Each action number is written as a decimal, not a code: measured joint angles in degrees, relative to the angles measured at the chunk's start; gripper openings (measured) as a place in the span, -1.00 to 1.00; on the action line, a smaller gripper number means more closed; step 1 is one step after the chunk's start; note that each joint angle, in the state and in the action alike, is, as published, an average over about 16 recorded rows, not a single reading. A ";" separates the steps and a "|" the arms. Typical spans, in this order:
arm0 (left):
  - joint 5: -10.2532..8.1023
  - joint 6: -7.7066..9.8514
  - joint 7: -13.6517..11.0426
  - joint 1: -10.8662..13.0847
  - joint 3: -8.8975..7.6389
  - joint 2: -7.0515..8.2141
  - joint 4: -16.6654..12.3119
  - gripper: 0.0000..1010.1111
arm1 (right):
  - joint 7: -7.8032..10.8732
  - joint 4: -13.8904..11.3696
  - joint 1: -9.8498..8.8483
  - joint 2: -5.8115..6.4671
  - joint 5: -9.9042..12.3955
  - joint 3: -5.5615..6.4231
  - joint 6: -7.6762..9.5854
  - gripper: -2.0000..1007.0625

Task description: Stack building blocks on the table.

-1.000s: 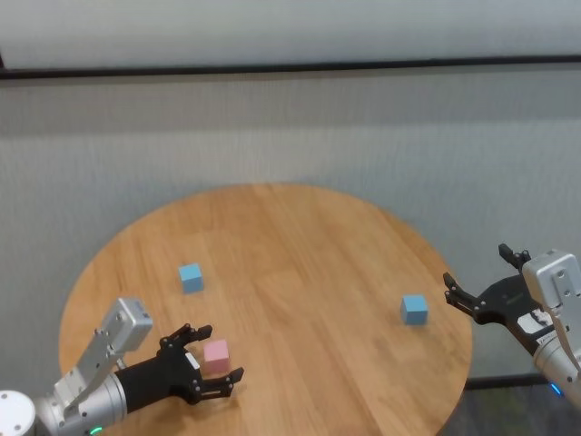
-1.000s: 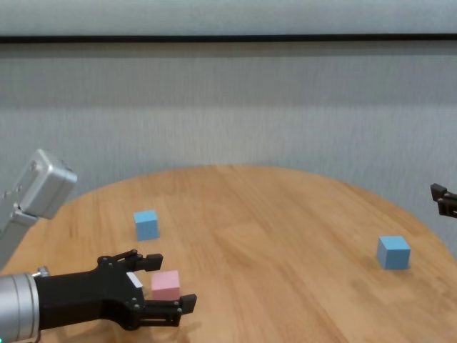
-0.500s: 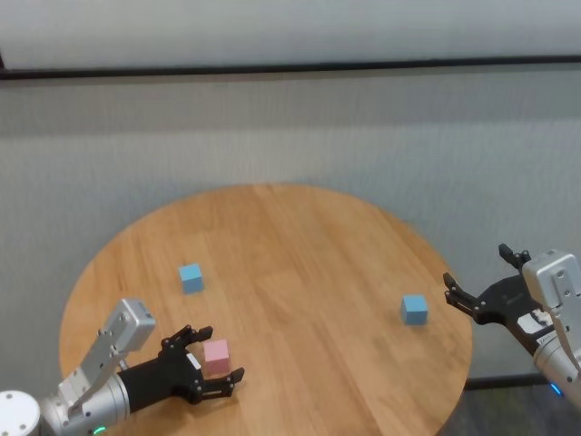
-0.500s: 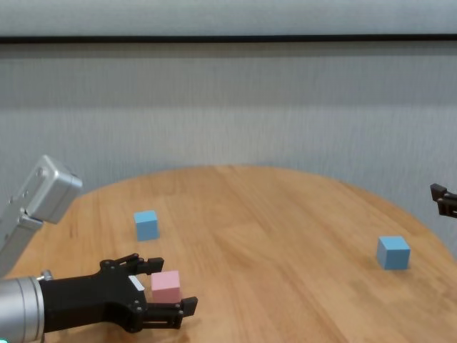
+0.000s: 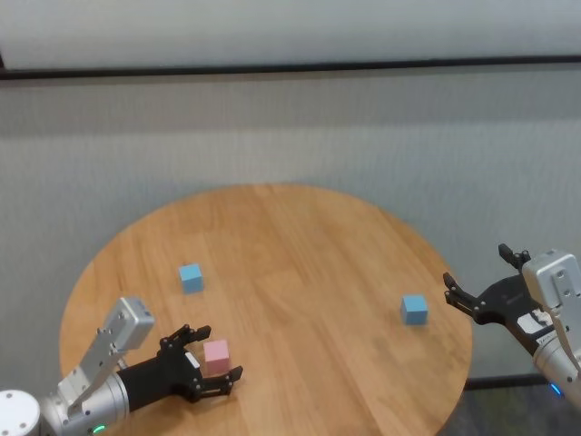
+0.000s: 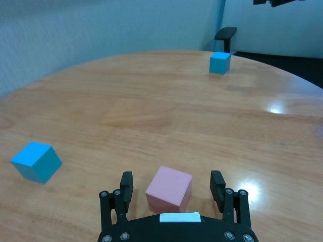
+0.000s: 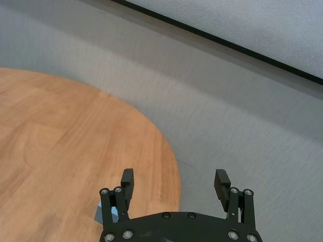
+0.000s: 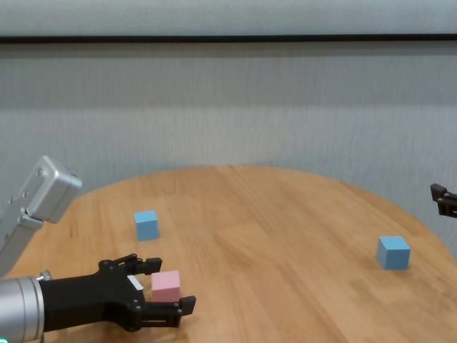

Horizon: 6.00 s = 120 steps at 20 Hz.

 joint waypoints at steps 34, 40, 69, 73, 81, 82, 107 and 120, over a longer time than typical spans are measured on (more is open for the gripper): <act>1.30 1.09 0.56 -1.21 0.06 -0.04 -1.76 -0.22 | 0.00 0.00 0.00 0.00 0.00 0.00 0.00 1.00; 2.08 0.52 1.10 -3.06 0.51 -1.24 -1.69 -0.22 | 0.00 0.00 0.00 0.00 0.00 0.00 0.00 1.00; 8.19 -4.92 1.23 -13.12 3.73 -13.18 17.67 -0.22 | 0.00 0.00 0.00 0.00 0.00 0.00 0.00 1.00; 8.85 -5.44 1.33 -13.46 3.83 -13.85 19.09 -0.22 | 0.00 0.00 0.00 0.00 0.00 0.00 0.00 1.00; 9.72 -6.29 1.68 -14.60 3.35 -14.87 22.03 -0.14 | 0.00 0.00 0.00 0.00 0.00 0.00 0.00 1.00; 9.81 -6.32 1.73 -14.71 3.24 -14.92 22.21 -0.11 | 0.00 0.00 0.00 0.00 0.00 0.00 0.00 1.00; 6.43 4.70 8.60 0.90 -5.68 3.67 -14.02 0.98 | 0.00 0.00 0.00 0.00 0.00 0.00 0.00 1.00; 5.29 4.66 8.38 4.74 -6.96 6.94 -17.60 0.98 | 2.55 0.67 0.89 -0.56 1.65 0.93 0.82 1.00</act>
